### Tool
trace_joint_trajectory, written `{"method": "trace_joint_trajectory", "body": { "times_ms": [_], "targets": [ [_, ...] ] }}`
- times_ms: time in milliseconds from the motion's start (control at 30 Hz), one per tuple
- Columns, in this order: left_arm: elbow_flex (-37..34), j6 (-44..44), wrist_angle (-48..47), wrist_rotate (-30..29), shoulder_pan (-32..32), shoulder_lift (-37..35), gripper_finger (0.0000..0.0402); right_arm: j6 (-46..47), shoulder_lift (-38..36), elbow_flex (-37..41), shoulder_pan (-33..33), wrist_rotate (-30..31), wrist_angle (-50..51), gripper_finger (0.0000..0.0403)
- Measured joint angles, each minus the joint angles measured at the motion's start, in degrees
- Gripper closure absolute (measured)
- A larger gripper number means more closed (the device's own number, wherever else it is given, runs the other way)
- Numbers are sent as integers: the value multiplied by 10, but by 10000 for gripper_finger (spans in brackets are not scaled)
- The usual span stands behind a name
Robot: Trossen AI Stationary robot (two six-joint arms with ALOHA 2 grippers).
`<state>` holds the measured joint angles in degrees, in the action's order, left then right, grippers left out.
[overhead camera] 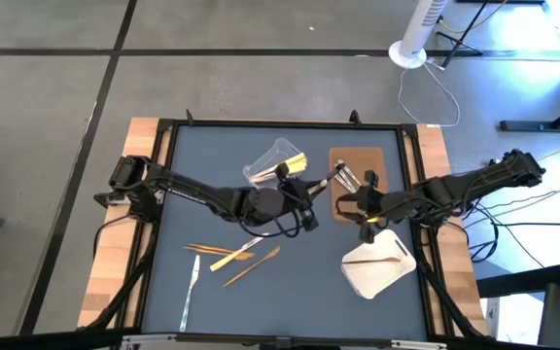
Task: Sort silverware by color (type)
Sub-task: Put the yellow knife into the transparent bin
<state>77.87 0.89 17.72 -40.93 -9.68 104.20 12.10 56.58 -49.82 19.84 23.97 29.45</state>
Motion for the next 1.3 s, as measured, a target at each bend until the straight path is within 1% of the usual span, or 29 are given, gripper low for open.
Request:
{"method": "trace_joint_trajectory", "body": {
  "times_ms": [100, 200, 300, 467, 667, 900, 1100, 1300],
  "targets": [
    [0, 0, 10, 0, 2, 0, 347, -5, 12, 0, -1, 11, -18, 243],
    [0, 0, 23, 1, 2, 0, 347, -6, 25, 0, -4, 56, -51, 243],
    [0, 0, 31, 2, 2, 0, 347, -6, 36, 0, -4, 88, -95, 243],
    [0, 0, 43, 2, 2, 0, 347, -7, 55, 0, -4, 111, -162, 243],
    [0, 0, 53, 4, 1, 0, 347, -41, 80, 0, -4, 128, -204, 243],
    [0, 1, 57, 17, 2, 0, 346, -51, 101, 0, -4, 200, -226, 243],
    [0, 2, 57, 20, 1, 0, 346, -50, 101, 0, -4, 205, -229, 243],
    [0, 16, 61, 34, -1, 0, 346, -50, 101, 0, -4, 206, -256, 243]
  ]
}}
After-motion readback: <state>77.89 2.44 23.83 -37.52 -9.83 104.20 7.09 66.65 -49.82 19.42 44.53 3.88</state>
